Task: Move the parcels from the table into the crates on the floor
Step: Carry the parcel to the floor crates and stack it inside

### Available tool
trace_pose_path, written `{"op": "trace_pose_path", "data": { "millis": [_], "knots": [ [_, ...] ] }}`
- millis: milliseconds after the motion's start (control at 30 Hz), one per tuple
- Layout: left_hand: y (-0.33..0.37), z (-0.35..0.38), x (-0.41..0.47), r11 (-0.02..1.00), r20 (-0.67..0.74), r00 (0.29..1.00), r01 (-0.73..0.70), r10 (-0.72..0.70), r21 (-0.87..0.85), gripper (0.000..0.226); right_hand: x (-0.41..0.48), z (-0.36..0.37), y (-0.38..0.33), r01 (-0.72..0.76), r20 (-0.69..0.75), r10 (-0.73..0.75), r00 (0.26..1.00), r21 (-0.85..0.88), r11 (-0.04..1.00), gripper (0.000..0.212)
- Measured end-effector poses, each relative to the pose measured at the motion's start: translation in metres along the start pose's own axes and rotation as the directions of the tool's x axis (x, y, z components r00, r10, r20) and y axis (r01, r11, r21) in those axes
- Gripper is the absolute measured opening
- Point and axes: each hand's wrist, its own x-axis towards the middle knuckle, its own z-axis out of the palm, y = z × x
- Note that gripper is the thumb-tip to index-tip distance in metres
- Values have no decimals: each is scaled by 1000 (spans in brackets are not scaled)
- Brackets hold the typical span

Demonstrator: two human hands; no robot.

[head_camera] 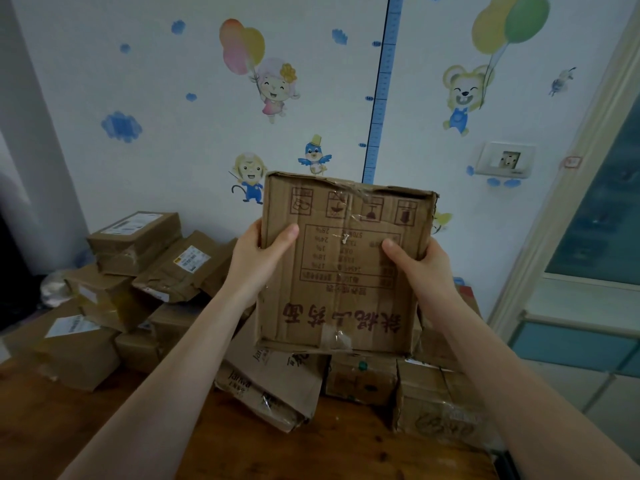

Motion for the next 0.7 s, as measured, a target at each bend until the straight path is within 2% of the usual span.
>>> {"op": "trace_pose_path", "data": {
  "millis": [133,233,367,400,467,533,600,667,700],
  "knots": [
    [-2,2,1,999,-25,999,-27,27,27,19,-2,3,4,39,-17,-40,999,-56,998,26],
    [-1,-2,2,999,-33,999,-41,42,18,17,-2,1,1,10,-21,-11,1000,-71,997,34],
    [-2,-8,2,992,37,997,-70,66,101,28,7,-6,-11,-287,76,280,957,105,952,96],
    [-3,-9,2,987,54,996,-78,71,141,31,10,-7,-13,-317,100,306,947,135,939,93],
    [-6,-9,-2,978,89,994,-82,66,192,35,10,-7,-13,-337,128,317,940,181,924,60],
    [-4,-12,-3,985,136,990,-44,21,165,40,10,-6,-12,-349,109,334,936,198,916,36],
    [3,-15,-2,997,186,981,45,-55,56,50,9,-9,-11,-353,84,343,936,200,914,25],
    [13,-16,0,991,199,972,130,-121,-28,81,8,-11,-9,-349,86,338,937,203,915,21],
    [14,-17,2,987,208,969,152,-137,-59,88,7,-12,-6,-347,88,336,938,205,915,18]
  ]
}}
